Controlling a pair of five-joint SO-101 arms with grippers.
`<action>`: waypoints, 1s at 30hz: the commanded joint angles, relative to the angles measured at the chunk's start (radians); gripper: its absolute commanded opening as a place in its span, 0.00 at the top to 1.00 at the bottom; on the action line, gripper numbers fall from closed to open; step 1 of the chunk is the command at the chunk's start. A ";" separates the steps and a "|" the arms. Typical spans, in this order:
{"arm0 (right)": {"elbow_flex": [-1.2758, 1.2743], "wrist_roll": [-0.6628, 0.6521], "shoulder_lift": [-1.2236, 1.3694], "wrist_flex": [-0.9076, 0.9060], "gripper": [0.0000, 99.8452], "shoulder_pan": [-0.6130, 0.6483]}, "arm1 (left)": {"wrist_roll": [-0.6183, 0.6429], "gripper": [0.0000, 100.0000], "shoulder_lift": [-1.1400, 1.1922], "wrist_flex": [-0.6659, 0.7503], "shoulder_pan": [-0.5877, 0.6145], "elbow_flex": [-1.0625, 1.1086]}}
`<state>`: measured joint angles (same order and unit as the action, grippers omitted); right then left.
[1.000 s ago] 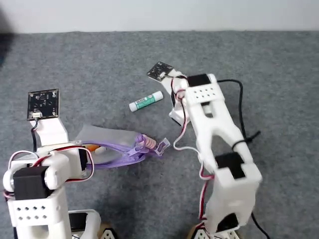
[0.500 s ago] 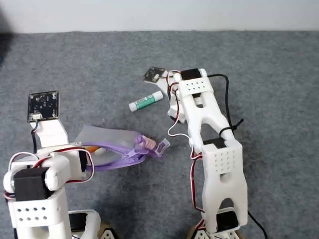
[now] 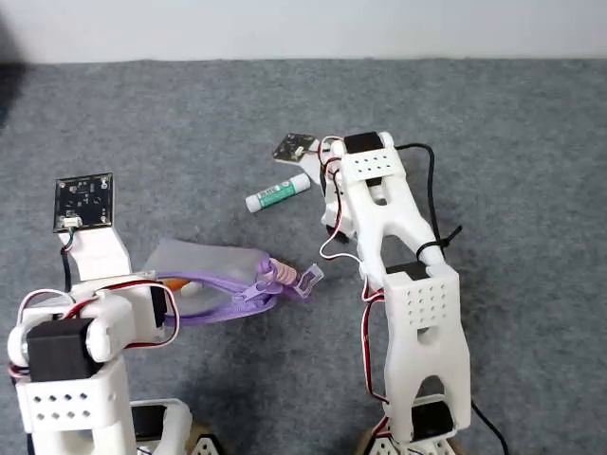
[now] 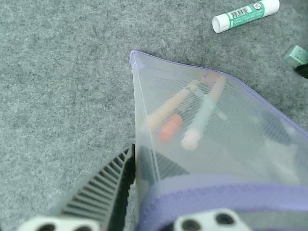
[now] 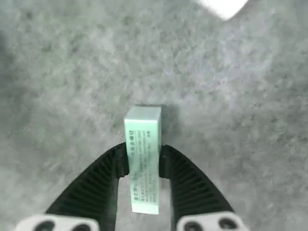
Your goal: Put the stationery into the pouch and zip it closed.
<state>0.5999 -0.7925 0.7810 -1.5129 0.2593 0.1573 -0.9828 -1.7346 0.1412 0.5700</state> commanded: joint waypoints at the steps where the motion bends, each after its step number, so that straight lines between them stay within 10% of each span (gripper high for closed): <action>1: 0.046 0.072 -0.168 -0.088 0.99 -0.004 | 0.005 0.99 -0.002 0.012 0.000 -0.001; 22: -0.407 0.308 -1.027 -0.280 0.99 0.068 | 0.008 0.99 -0.002 0.012 -0.005 0.001; 30: -0.543 0.641 -1.366 -0.219 0.99 0.297 | 0.009 0.99 -0.002 0.012 0.002 -0.013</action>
<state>0.0614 -0.2754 -0.4496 -1.7476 0.4618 0.1573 -0.9828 -1.7346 0.1412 0.5700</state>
